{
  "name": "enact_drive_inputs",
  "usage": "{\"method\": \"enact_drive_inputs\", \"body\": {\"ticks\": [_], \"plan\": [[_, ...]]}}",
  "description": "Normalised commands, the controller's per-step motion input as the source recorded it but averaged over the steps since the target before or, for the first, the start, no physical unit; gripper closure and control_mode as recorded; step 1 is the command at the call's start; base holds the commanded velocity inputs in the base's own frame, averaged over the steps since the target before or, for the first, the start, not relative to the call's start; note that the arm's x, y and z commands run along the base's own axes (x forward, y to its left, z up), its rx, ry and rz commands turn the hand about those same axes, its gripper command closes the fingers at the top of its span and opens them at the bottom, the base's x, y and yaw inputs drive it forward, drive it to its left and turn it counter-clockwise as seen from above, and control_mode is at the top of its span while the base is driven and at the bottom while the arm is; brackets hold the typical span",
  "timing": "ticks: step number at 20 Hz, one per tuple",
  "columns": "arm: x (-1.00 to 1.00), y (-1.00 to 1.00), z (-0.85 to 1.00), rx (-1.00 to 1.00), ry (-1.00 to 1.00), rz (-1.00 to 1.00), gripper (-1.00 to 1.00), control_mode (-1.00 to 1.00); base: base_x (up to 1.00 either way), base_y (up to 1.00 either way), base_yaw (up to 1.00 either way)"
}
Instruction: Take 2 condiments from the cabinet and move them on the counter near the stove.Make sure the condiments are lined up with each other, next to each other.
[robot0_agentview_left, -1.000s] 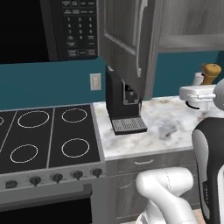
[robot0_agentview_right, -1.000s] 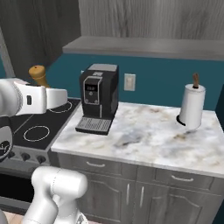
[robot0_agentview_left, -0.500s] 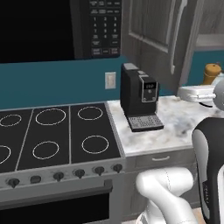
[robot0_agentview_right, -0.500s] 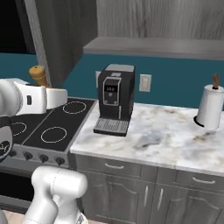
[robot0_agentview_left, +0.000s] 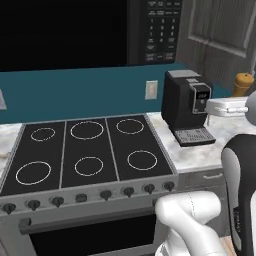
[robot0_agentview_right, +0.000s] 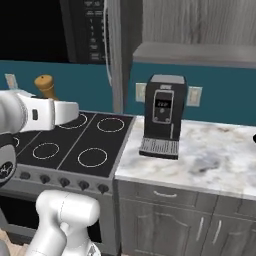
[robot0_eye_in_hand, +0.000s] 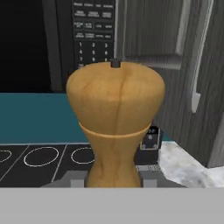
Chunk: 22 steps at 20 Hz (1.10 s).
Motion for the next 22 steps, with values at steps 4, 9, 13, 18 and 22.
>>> {"method": "enact_drive_inputs", "body": {"ticks": [4, 9, 13, 18, 22], "plan": [[0.00, 0.00, 0.00, 0.00, 0.00, 0.00, 1.00, 1.00, -0.09, 0.98, 0.00], [0.00, 0.00, 0.00, 0.00, 0.00, 0.00, 1.00, 1.00, -0.10, 1.00, 0.00], [0.00, 0.00, 0.00, 0.00, 0.00, 0.00, 1.00, 1.00, -0.13, 1.00, 0.00], [0.00, 0.00, 0.00, 0.00, 0.00, 0.00, 1.00, 1.00, -0.11, 1.00, 0.00], [0.00, 0.00, 0.00, 0.00, 0.00, 0.00, 1.00, 1.00, -0.06, 1.00, 0.00]]}}
